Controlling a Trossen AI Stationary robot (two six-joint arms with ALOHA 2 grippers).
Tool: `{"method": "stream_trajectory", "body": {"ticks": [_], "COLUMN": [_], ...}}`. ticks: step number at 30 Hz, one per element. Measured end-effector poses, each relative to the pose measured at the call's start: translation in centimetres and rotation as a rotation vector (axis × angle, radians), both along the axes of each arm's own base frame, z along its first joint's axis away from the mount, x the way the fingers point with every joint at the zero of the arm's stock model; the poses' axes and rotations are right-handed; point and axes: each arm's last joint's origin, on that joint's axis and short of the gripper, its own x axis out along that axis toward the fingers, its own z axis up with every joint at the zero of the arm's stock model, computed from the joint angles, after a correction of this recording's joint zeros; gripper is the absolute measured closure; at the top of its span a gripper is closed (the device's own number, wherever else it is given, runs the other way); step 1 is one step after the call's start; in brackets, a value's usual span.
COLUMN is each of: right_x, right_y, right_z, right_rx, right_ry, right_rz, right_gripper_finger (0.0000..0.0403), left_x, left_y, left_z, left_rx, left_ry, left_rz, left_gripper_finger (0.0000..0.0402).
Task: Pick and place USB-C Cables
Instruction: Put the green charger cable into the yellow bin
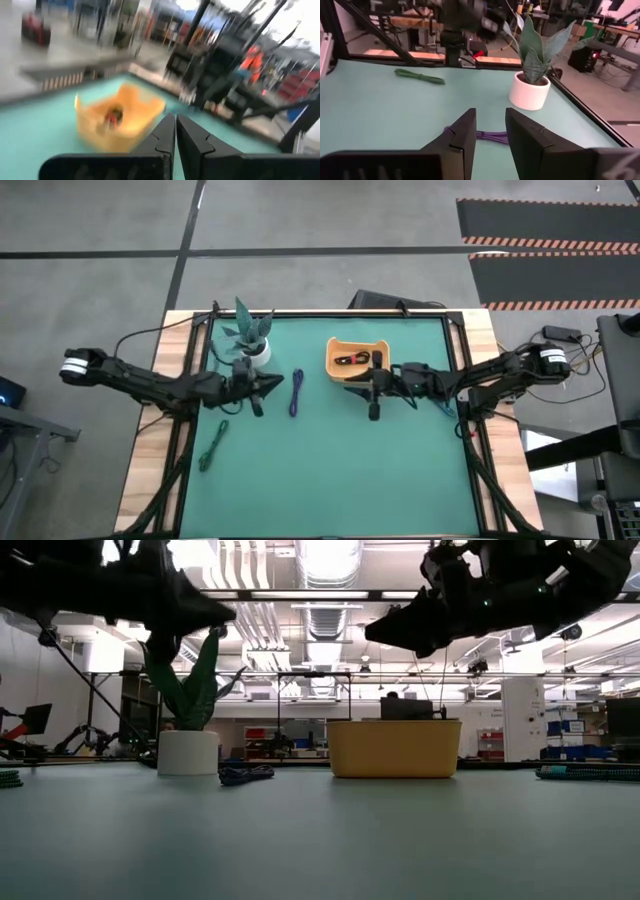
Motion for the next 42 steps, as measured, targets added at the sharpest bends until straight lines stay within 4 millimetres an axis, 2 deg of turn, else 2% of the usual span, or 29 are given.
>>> {"method": "stream_trajectory", "body": {"ticks": [3,6,8,12,16,19,24,30,42], "right_x": [-0.1,-0.1,-0.1,-0.1,-0.1,-0.1,-0.1,-0.1,-0.1], "right_y": [0.1,0.2,0.2,0.2,0.2,0.2,0.1,0.2,0.1], "right_z": [-0.1,0.0,0.0,0.0,-0.1,-0.1,-0.3,-0.4,-0.4], "right_rx": [-0.005,-0.012,-0.012,-0.026,-0.036,-0.038,-0.037,-0.035,-0.047], "right_ry": [-0.006,-0.007,-0.006,-0.002,0.006,0.008,0.027,0.040,0.042], "right_rz": [0.005,0.008,0.007,0.009,0.011,0.011,0.011,0.011,0.012], "right_gripper_finger": [0.0315,0.0319,0.0319,0.0315,0.0315,0.0319,0.0323,0.0319,0.0327], "left_x": [0.5,0.7,0.5,-0.5,-1.7,-2.4,-2.9,-3.5,-4.2], "left_y": [-0.1,-0.2,-0.3,-1.6,-3.1,-3.7,-3.9,-3.7,-3.6], "left_z": [-0.7,-0.7,-0.4,0.1,-0.1,-1.0,-2.5,-2.7,-4.4], "left_rx": [-0.099,-0.207,-0.311,-0.670,-0.697,-0.733,-0.747,-0.757,-0.765], "left_ry": [0.131,0.344,0.534,0.991,1.364,1.542,1.610,1.604,1.585], "left_rz": [0.009,0.008,0.003,-0.052,0.066,0.103,0.105,0.104,0.122], "left_gripper_finger": [0.0400,0.0400,0.0400,0.0401,0.0401,0.0401,0.0401,0.0388,0.0252]}}
